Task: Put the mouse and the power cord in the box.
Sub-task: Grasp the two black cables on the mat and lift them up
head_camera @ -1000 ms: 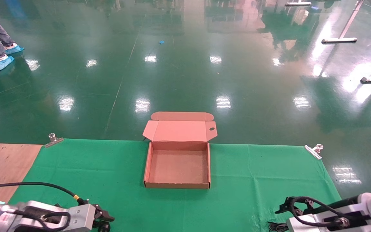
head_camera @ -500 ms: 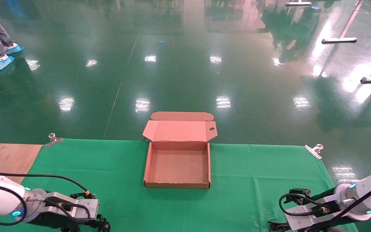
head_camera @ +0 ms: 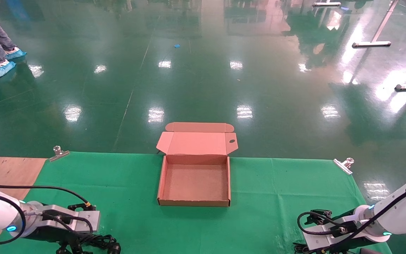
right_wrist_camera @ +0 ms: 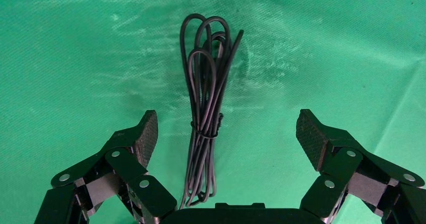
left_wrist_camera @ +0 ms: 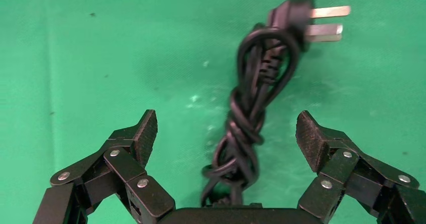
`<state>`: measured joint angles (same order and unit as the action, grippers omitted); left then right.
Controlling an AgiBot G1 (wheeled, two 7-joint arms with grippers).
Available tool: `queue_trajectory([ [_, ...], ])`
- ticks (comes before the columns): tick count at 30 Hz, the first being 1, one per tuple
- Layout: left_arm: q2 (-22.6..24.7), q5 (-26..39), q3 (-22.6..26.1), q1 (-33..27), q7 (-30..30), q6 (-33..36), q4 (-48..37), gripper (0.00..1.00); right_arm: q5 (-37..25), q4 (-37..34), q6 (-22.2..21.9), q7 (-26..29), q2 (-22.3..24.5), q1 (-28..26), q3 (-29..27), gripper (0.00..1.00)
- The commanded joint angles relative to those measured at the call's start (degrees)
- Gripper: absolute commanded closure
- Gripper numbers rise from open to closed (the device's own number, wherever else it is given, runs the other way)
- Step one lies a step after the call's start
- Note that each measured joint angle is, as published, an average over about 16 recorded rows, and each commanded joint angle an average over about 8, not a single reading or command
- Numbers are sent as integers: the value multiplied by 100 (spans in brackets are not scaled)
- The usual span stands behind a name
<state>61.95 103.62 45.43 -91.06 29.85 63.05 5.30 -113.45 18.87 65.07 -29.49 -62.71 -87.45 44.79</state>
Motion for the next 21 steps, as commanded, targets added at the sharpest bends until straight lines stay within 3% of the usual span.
queue_trajectory([
  [1, 2, -24, -20, -28, 61, -68, -91, 0, 28, -244, -72, -145, -69, -55, -17, 0],
  [2, 4, -34, -28, -26, 78, -121, -123, 3, 45, -334, -90, -205, -85, -77, -28, 2],
  [3, 6, -41, -34, -22, 92, -174, -151, 15, 63, -415, -105, -260, -97, -97, -39, 11],
  [10, 48, -66, -56, 17, 198, -436, -272, 99, 154, -878, -160, -582, -167, -201, -94, 96],
  [11, 54, -68, -57, 18, 215, -444, -282, 100, 160, -931, -167, -619, -179, -213, -97, 100],
  [21, 26, -105, -83, -9, 346, -374, -383, 100, 214, -1313, -250, -890, -304, -284, -131, 100],
])
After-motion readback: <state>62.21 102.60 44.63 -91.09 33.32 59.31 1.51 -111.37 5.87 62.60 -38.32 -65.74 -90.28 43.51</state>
